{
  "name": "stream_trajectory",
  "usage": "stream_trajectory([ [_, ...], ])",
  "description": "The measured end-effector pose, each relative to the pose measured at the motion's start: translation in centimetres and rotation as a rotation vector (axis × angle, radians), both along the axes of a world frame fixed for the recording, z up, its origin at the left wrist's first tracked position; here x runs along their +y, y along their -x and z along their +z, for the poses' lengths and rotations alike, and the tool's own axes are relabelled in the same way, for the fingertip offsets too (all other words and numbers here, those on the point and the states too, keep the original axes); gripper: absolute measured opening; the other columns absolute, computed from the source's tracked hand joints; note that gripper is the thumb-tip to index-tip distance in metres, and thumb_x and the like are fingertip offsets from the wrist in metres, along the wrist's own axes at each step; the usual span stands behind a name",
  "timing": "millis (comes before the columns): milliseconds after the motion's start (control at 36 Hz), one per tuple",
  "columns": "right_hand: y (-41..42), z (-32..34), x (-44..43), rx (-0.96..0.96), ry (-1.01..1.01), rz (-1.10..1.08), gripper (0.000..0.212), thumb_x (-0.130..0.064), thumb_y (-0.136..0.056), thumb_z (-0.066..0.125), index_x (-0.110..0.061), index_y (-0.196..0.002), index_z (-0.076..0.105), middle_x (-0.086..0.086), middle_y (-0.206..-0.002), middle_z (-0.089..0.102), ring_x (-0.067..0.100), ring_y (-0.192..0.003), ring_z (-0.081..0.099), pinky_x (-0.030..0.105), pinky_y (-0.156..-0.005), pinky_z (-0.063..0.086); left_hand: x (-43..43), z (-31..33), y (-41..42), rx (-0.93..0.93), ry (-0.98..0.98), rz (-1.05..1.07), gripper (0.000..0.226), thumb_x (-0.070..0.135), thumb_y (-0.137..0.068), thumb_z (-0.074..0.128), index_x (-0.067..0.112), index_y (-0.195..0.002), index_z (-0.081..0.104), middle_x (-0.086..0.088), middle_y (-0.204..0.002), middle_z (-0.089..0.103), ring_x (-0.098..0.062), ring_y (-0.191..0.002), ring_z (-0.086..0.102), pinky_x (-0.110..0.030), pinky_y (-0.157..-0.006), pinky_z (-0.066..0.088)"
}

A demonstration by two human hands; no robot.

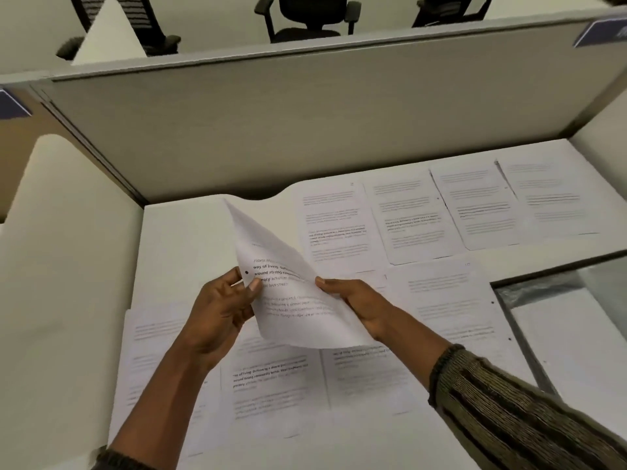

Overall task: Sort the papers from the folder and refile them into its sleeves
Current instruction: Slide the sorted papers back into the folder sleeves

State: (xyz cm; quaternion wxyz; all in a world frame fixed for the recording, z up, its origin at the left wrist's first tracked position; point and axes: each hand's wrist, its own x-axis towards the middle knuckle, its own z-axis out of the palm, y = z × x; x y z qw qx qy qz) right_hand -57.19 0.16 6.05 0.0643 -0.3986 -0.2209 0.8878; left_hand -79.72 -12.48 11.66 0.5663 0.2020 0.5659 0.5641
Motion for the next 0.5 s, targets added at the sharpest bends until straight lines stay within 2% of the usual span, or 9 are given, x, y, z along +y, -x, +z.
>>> stream_trajectory([
  [83,-2.9,0.0,-1.4,0.042,-0.034,-0.093,0.041,-0.013,-0.093,0.076,0.000,-0.132,0.069,0.020,-0.136,0.067,0.035,-0.118,0.068,0.045,-0.099,0.057,-1.0,-0.1,-2.5,0.045,0.021,-0.065,0.042,0.009,-0.093,0.066,0.004,-0.136,0.066,-0.017,-0.131,0.073,-0.031,-0.121,0.071,-0.039,-0.094,0.062],
  [167,-6.2,0.1,-2.0,-0.075,-0.247,-0.143,0.041,-0.007,-0.087,0.082,-0.004,-0.126,0.073,0.018,-0.127,0.073,0.035,-0.117,0.071,0.050,-0.104,0.055,-2.1,-0.4,-5.0,0.095,0.047,-0.125,0.041,0.008,-0.096,0.065,0.006,-0.137,0.066,-0.014,-0.133,0.073,-0.033,-0.125,0.069,-0.048,-0.102,0.056],
  [250,-10.0,0.4,-2.4,-0.155,-0.472,-0.175,0.048,-0.004,-0.081,0.087,-0.008,-0.127,0.073,0.009,-0.124,0.076,0.026,-0.117,0.072,0.047,-0.110,0.052,-2.9,-0.4,-7.6,0.087,0.078,-0.182,0.041,0.007,-0.097,0.066,0.006,-0.138,0.066,-0.014,-0.134,0.072,-0.035,-0.126,0.068,-0.051,-0.109,0.050],
  [389,-17.2,1.9,-2.9,-0.193,-0.612,-0.196,0.049,-0.006,-0.078,0.088,-0.013,-0.125,0.074,0.004,-0.122,0.077,0.026,-0.113,0.074,0.047,-0.103,0.057,-2.9,0.1,-13.7,0.182,0.124,-0.202,0.039,0.015,-0.093,0.071,0.011,-0.132,0.070,-0.008,-0.126,0.077,-0.028,-0.118,0.073,-0.050,-0.104,0.054],
  [500,-23.8,2.5,-3.8,-0.225,-0.632,-0.183,0.047,-0.008,-0.080,0.088,-0.012,-0.124,0.074,0.004,-0.120,0.078,0.026,-0.110,0.075,0.047,-0.096,0.060,-2.0,-0.2,-19.4,0.372,0.191,-0.184,0.026,0.023,-0.095,0.077,0.014,-0.119,0.076,-0.002,-0.112,0.081,-0.025,-0.106,0.077,-0.052,-0.096,0.059],
])
